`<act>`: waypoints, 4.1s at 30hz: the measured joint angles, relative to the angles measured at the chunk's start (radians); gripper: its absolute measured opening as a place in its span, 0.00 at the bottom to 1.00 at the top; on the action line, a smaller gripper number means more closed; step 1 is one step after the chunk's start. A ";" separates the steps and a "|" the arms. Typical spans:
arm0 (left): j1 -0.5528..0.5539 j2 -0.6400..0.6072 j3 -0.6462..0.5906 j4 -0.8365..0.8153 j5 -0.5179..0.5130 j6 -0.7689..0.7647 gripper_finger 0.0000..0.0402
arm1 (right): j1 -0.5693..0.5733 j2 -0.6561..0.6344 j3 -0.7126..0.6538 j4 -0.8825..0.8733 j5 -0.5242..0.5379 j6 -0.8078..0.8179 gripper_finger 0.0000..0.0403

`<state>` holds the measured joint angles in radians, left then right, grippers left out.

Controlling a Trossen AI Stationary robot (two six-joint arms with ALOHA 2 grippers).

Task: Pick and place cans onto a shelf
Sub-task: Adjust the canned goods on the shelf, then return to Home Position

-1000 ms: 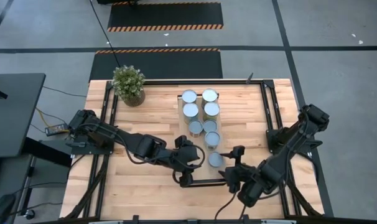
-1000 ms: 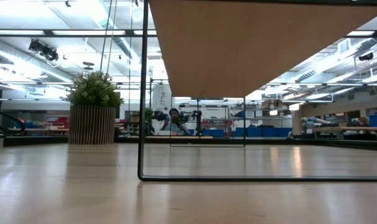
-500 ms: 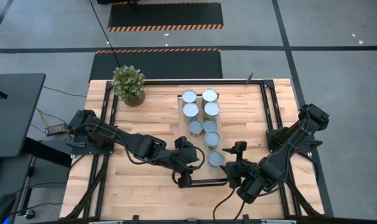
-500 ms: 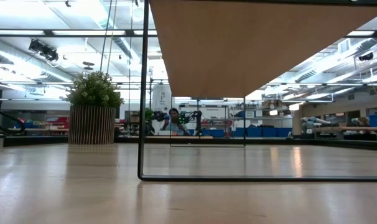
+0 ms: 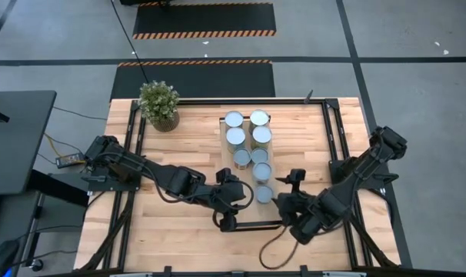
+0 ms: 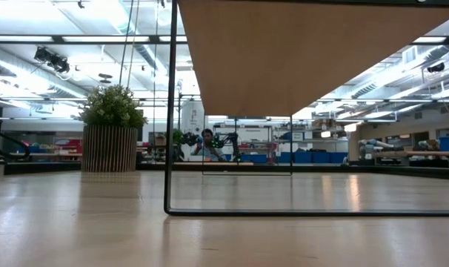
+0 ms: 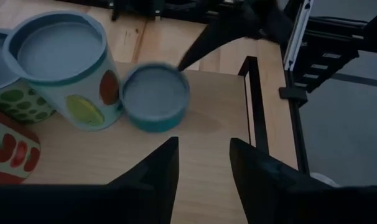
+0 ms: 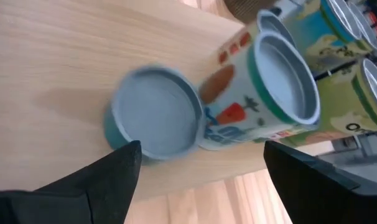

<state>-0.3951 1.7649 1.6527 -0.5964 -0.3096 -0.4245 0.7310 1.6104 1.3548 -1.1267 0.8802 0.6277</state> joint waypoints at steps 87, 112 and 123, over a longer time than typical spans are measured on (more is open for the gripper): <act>0.314 -1.468 -1.407 0.589 -0.117 -0.305 0.01 | 0.064 -1.354 -0.903 0.598 0.189 0.461 0.86; 0.320 -1.714 -1.644 0.742 -0.119 -0.411 0.00 | -0.179 -1.469 -1.344 1.216 0.091 0.438 0.37; 0.320 -1.736 -1.645 0.710 -0.234 -0.402 0.00 | -0.525 -1.468 -1.349 1.208 -0.302 0.286 0.02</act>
<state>-0.0750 0.0288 0.0082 0.1139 -0.5435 -0.8267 0.2065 0.1429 0.0063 0.0813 0.5783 0.9141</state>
